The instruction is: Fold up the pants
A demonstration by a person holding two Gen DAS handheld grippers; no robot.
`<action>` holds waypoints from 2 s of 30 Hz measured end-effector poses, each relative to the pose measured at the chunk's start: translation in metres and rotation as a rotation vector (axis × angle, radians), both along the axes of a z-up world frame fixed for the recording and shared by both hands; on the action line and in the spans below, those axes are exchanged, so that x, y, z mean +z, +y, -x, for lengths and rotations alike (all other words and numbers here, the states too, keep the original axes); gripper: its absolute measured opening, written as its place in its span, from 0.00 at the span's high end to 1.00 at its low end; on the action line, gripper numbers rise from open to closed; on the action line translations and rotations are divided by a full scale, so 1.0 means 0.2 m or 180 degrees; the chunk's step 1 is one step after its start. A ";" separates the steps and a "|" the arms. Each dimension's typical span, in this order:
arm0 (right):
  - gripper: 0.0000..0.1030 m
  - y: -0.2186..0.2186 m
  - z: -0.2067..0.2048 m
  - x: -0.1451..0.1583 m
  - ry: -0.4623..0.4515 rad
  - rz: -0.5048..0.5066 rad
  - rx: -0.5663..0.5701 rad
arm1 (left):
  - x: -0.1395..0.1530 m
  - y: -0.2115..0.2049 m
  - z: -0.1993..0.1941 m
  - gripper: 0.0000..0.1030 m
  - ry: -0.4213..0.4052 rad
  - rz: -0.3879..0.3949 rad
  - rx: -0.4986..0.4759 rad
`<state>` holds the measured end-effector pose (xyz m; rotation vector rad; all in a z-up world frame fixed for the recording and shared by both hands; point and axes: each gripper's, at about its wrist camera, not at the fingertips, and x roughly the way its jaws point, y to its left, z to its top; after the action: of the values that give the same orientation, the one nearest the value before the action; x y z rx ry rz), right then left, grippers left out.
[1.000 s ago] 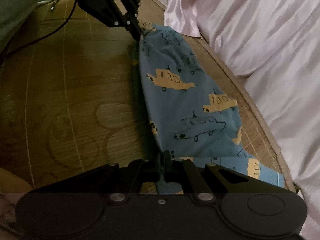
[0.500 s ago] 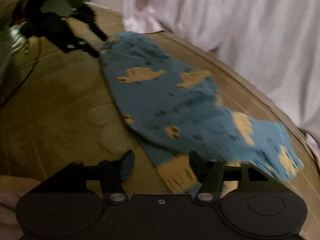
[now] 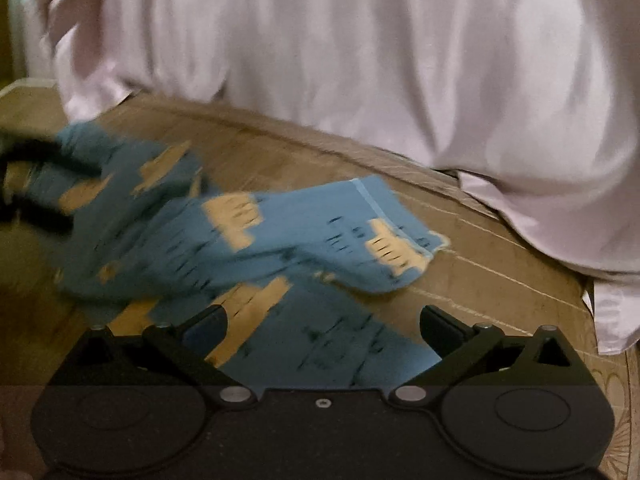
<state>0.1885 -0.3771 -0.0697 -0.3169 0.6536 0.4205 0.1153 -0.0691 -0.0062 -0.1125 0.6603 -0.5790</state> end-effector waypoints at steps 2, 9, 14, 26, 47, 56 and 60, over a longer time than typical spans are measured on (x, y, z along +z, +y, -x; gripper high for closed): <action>0.01 -0.04 -0.08 0.04 0.0053 -0.0132 -0.0066 | -0.05 -0.04 -0.07 0.06 0.0158 0.0191 0.0016; 0.01 0.01 -0.42 0.11 0.0348 -0.0533 -0.0213 | -0.17 -0.10 -0.20 0.33 0.0658 0.0463 0.0118; 0.06 0.19 -0.67 0.11 0.0589 -0.0615 -0.0439 | -0.19 -0.12 -0.25 0.65 0.0890 0.0380 0.0260; 0.45 0.34 -1.02 -0.04 0.1007 -0.0657 -0.1219 | -0.23 -0.12 -0.31 0.93 0.1137 0.0570 0.0336; 0.99 -0.28 -0.30 0.28 -0.0137 -0.1897 -0.1442 | 0.05 -0.31 -0.14 0.99 0.0426 0.0021 -0.0001; 0.99 -0.56 0.37 -0.02 -0.0040 -0.2135 -0.2194 | -0.02 -0.54 0.07 0.99 0.0213 -0.0621 -0.0709; 0.97 -0.61 0.49 -0.24 0.0274 -0.2298 -0.2428 | -0.11 -0.57 0.11 0.99 0.0338 -0.0860 -0.0900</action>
<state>0.0902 -0.4987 -0.1178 0.6316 0.6149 -0.0835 0.0939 -0.1832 -0.0280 0.2074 0.8589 -0.7525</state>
